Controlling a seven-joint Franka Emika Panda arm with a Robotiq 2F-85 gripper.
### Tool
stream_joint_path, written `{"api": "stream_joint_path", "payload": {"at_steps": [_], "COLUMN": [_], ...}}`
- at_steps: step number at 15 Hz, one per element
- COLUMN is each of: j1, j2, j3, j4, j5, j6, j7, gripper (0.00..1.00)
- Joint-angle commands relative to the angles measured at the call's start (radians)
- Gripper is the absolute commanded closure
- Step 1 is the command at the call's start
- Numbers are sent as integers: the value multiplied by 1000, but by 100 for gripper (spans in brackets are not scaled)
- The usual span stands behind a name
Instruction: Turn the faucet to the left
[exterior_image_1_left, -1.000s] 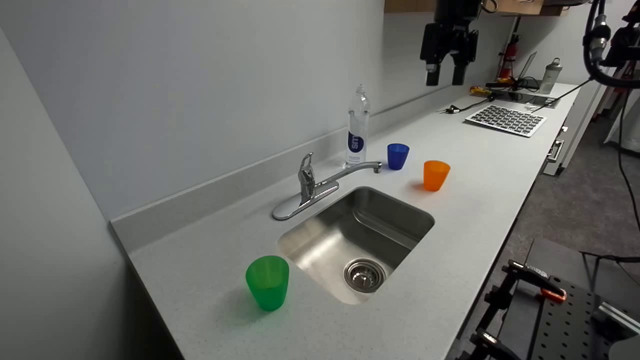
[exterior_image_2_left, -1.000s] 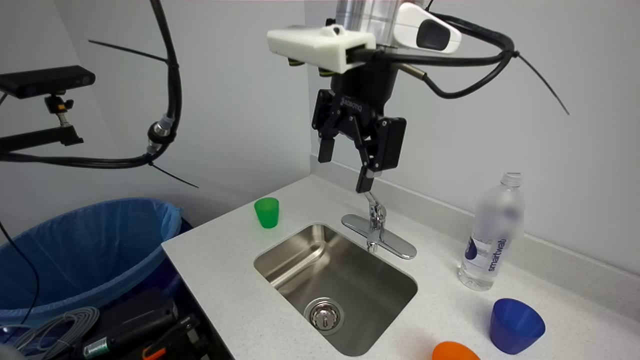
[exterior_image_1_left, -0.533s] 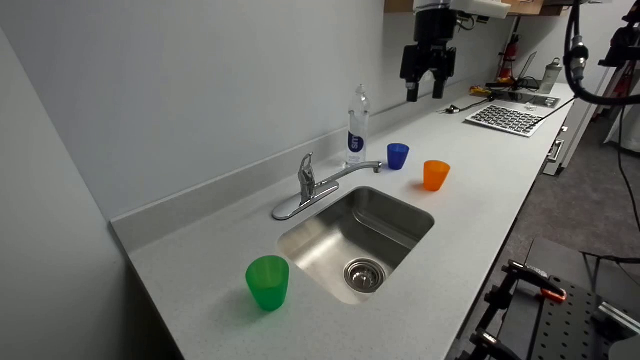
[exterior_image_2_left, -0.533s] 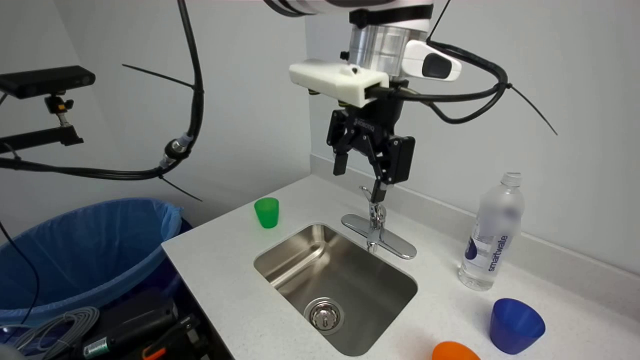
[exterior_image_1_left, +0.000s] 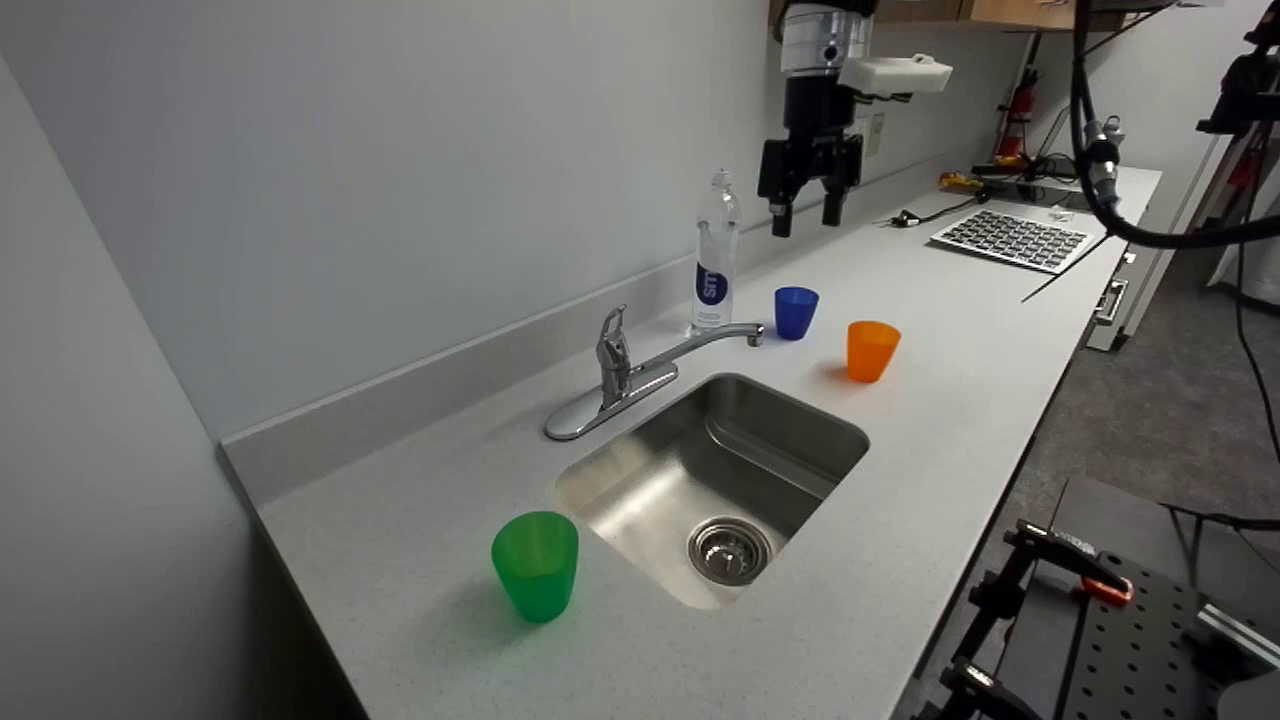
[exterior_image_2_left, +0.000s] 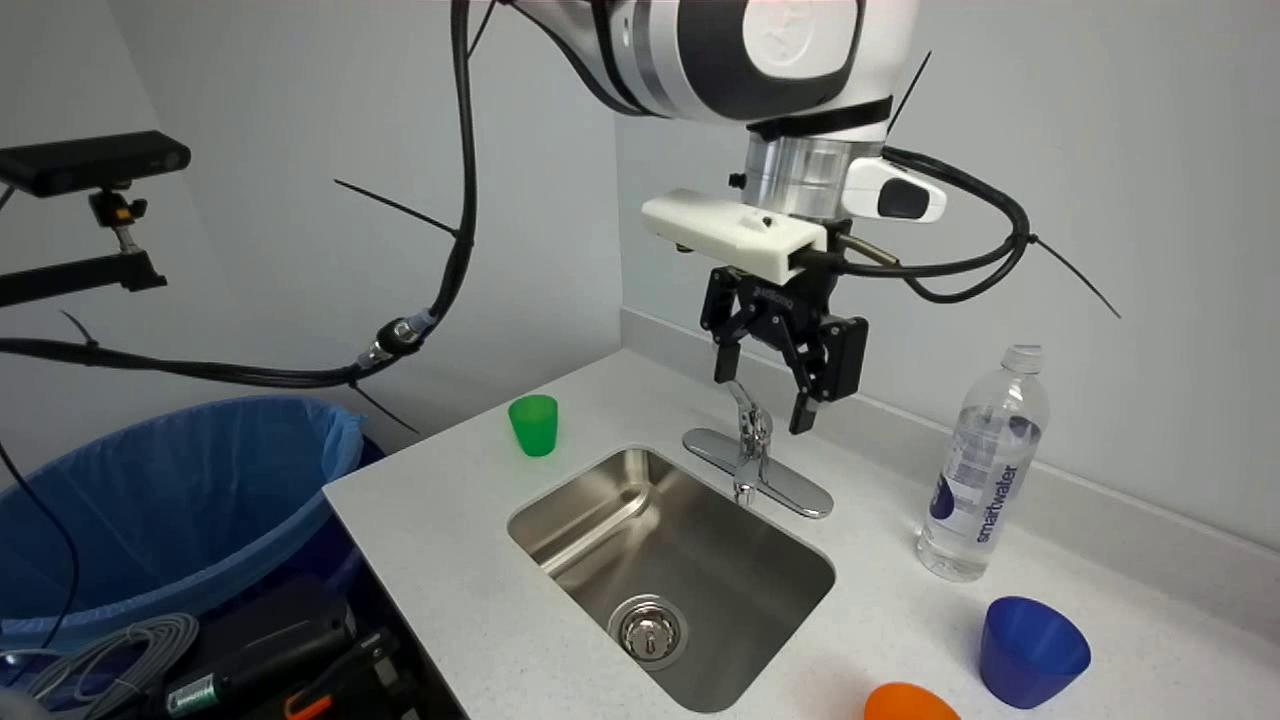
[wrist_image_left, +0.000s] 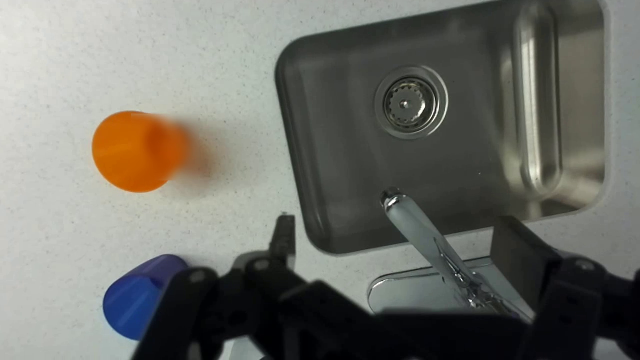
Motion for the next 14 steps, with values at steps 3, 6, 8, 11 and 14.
{"api": "stream_joint_path", "payload": {"at_steps": [3,6,8,11,14], "j1": [-23,-12,-10,4,-11], "j2": [108,150,176,209,211], "j3": [18,23,25,35,47], "j4": [95,89,93,70,66], "j5": [-12,-36,-51,-95,-81], "j6": [22,62,78,120,102], "j7": [16,44,61,110,86], "gripper": [0,0,0,0,0]}}
